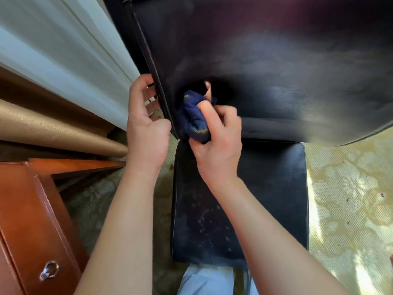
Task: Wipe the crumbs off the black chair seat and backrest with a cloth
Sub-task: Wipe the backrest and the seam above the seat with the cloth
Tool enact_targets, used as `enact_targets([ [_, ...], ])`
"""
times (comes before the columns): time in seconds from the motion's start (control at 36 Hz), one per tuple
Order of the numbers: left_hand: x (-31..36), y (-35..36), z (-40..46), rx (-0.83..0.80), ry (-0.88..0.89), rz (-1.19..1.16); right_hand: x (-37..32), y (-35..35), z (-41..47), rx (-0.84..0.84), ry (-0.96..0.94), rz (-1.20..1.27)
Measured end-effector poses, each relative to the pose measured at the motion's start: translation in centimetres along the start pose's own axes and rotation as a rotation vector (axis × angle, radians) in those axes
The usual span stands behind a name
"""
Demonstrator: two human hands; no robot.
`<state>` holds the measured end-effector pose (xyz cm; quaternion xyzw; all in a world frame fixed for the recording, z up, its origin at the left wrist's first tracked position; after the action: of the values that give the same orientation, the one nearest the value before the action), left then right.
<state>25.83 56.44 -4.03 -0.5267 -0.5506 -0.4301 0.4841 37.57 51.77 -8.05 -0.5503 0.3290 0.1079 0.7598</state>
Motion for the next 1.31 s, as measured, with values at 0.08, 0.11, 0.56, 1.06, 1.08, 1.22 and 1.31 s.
enact_targets([
  [0.08, 0.0, 0.0, -0.1, 0.005, -0.004, 0.006, 1.3, 1.0, -1.6, -0.135, -0.009, -0.048],
  [0.11, 0.0, 0.0, -0.1, 0.005, -0.006, 0.012, 1.8, 1.1, -2.2, -0.158, -0.001, -0.045],
  [0.56, 0.0, -0.4, 0.1, -0.012, -0.055, -0.035, -4.0, -4.8, 3.3, 0.199, -0.077, 0.121],
  [1.06, -1.5, 1.4, -1.0, 0.055, 0.015, 0.024, 7.2, -0.7, -3.9, -0.123, 0.27, -0.005],
  [1.08, -2.0, 1.6, -1.2, 0.072, 0.006, 0.035, 8.0, -1.4, -4.2, -0.081, 0.33, 0.039],
  [1.22, -5.5, 2.4, -2.2, 0.171, -0.08, 0.056, 11.7, -5.1, -5.2, 0.166, 0.582, 0.16],
  [1.31, -6.6, 3.3, -2.8, 0.214, -0.101, 0.071, 14.4, -6.5, -6.0, 0.285, 0.707, 0.155],
])
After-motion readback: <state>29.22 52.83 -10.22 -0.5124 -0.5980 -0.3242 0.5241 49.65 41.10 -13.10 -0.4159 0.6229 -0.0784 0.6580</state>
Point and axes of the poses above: each hand's wrist, its own z-axis towards the middle knuckle, its own y-axis out of the palm, x = y × z, the point moved 2 cm from there along z, towards the middle knuckle, and after that the axes turned 12 degrees about -z, right-handed, at the moved point
